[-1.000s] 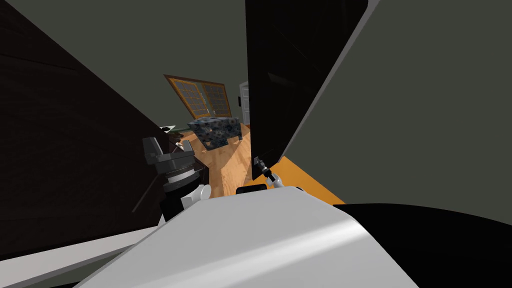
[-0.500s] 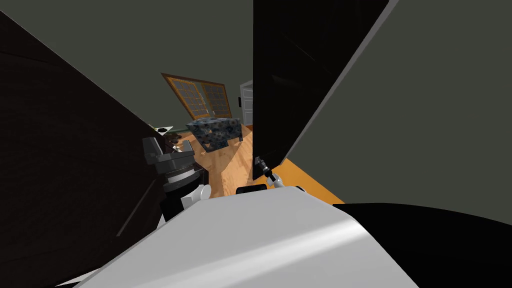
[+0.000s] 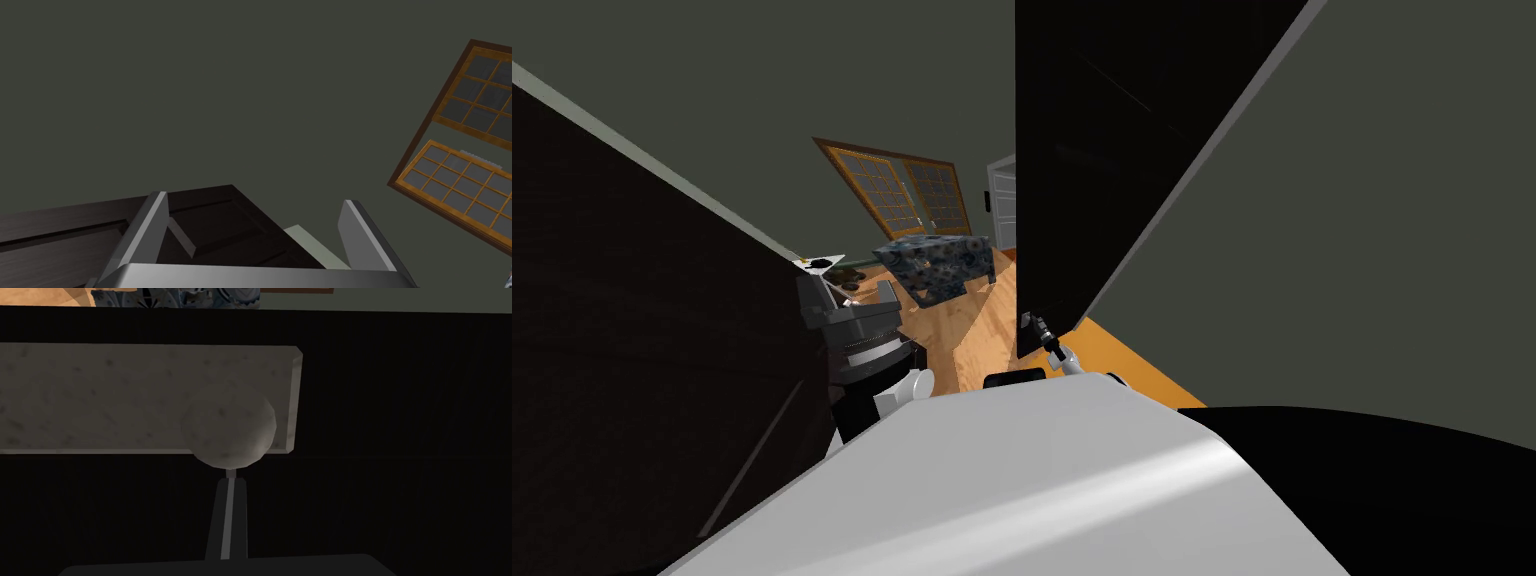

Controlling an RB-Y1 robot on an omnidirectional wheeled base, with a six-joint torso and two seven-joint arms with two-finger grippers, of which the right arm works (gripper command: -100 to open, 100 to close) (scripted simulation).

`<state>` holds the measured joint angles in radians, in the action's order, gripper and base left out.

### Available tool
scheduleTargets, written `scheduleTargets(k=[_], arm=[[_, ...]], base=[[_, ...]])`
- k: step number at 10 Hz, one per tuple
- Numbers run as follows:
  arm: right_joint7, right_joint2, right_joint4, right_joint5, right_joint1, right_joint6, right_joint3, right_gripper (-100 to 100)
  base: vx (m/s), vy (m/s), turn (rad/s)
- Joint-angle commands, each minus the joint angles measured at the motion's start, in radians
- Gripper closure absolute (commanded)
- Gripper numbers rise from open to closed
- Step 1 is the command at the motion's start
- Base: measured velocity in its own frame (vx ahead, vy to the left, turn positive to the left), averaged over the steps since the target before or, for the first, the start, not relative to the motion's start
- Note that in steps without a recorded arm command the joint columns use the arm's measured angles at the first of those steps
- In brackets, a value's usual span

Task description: Push the door open

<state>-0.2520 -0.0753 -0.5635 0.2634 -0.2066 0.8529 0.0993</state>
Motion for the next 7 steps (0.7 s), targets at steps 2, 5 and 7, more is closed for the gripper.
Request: scheduleTargets(k=[2, 5, 7], arm=[[-0.007, -0.001, -0.006, 0.002, 0.004, -0.003, 0.004, -100], [-0.014, 0.002, -0.01, 0.003, 0.006, -0.003, 0.007, -100], [-0.018, 0.008, -0.013, 0.004, 0.007, -0.003, 0.009, -100]], base=[[-0.18, -0.019, -0.01], [-0.203, -0.007, -0.038], [-0.183, -0.026, -0.033]])
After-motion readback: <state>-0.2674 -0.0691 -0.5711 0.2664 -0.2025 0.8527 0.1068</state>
